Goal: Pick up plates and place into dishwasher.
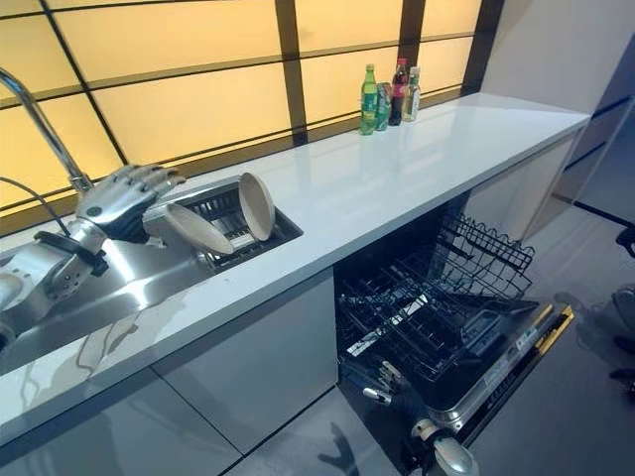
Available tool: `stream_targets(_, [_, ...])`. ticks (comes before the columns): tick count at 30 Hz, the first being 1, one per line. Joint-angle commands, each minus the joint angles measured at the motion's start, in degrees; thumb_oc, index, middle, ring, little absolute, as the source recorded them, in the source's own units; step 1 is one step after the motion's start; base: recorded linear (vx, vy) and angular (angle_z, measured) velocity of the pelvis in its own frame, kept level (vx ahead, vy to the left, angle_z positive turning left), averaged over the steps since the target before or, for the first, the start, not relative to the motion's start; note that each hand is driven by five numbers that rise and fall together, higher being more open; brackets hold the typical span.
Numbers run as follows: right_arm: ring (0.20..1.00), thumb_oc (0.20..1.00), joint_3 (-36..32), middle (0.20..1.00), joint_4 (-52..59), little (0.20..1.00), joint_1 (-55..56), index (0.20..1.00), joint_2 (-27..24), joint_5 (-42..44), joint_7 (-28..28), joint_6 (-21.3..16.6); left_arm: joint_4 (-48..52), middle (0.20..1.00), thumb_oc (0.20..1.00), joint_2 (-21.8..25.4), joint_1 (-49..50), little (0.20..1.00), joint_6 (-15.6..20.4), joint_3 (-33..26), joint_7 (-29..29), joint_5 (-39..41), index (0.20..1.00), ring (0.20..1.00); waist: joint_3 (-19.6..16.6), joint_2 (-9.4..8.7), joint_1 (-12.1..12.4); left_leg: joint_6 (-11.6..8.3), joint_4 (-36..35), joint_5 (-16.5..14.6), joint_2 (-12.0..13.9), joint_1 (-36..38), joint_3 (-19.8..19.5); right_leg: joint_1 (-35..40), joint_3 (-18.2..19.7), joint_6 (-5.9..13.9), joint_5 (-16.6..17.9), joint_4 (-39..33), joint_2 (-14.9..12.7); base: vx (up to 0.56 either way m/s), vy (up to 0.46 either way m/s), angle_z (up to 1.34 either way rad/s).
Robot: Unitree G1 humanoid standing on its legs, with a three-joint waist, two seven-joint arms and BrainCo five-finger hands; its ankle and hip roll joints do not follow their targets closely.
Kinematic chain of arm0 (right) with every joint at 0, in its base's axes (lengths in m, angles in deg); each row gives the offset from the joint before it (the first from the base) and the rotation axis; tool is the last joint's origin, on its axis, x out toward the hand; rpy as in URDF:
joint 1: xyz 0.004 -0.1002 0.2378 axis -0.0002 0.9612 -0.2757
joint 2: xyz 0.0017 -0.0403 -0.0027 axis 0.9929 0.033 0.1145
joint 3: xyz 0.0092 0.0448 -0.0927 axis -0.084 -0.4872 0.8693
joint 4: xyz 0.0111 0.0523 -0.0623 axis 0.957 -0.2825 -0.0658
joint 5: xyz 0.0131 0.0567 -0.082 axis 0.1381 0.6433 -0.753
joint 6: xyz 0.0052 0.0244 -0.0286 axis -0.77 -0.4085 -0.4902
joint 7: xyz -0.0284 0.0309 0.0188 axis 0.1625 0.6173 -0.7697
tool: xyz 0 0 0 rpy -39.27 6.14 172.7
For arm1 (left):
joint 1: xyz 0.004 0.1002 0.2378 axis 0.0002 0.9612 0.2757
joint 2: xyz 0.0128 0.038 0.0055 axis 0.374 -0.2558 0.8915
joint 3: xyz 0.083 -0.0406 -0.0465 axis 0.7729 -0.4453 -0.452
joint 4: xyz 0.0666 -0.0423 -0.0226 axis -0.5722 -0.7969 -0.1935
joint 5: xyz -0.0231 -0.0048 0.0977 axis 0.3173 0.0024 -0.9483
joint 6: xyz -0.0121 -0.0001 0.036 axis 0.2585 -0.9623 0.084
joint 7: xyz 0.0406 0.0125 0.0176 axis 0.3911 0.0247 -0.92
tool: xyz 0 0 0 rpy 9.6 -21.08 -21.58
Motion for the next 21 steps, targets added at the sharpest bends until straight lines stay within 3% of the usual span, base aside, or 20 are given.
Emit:
stream_targets(1, [1.000,1.000,1.2,1.000,5.5,1.000,-4.7,1.000,-1.4,1.5,-0.6,-2.6,-5.9,1.000,1.000,2.2,-11.9,1.000,-2.8,-0.3,-1.0,-3.3,1.000,1.000,6.1,1.02,-1.5,1.37,0.7,-6.8,-2.5,0.1,2.5,1.3,1.1,5.29,-6.1,0.9,-3.9,0.00,0.048,-0.03])
stream_targets(6, [1.000,1.000,1.1,1.000,5.3,1.000,-5.5,1.000,-2.0,1.1,0.1,-2.6,-10.3,1.000,1.000,0.4,-13.6,1.000,-5.2,1.2,-0.8,-9.0,1.000,1.000,7.1,0.90,-2.2,1.23,0.7,-6.5,-2.5,-0.7,2.7,0.3,1.6,5.40,-5.9,0.9,-3.9,-0.01,0.045,-0.01])
stream_targets(15, [1.000,1.000,0.7,1.000,5.1,1.000,-7.0,1.000,-3.1,1.2,0.7,-3.1,-15.9,1.000,1.000,-0.8,-13.0,1.000,-8.4,1.3,-5.3,-16.1,1.000,1.000,9.6,0.58,-3.0,1.04,0.7,-5.9,-2.6,-2.9,2.8,-2.3,2.3,5.32,-5.3,1.0,-3.8,-0.05,0.039,-0.03])
stream_targets(21, [1.000,1.000,0.6,1.000,5.1,1.000,-9.7,1.000,-4.1,1.3,1.8,-3.4,-19.3,1.000,1.000,-2.6,-15.6,1.000,-11.9,2.2,-7.6,-17.0,1.000,1.000,12.1,0.12,-3.5,0.89,0.7,-5.4,-2.6,-4.8,2.9,-4.7,2.9,5.13,-4.8,1.2,-3.6,-0.09,0.050,-0.05])
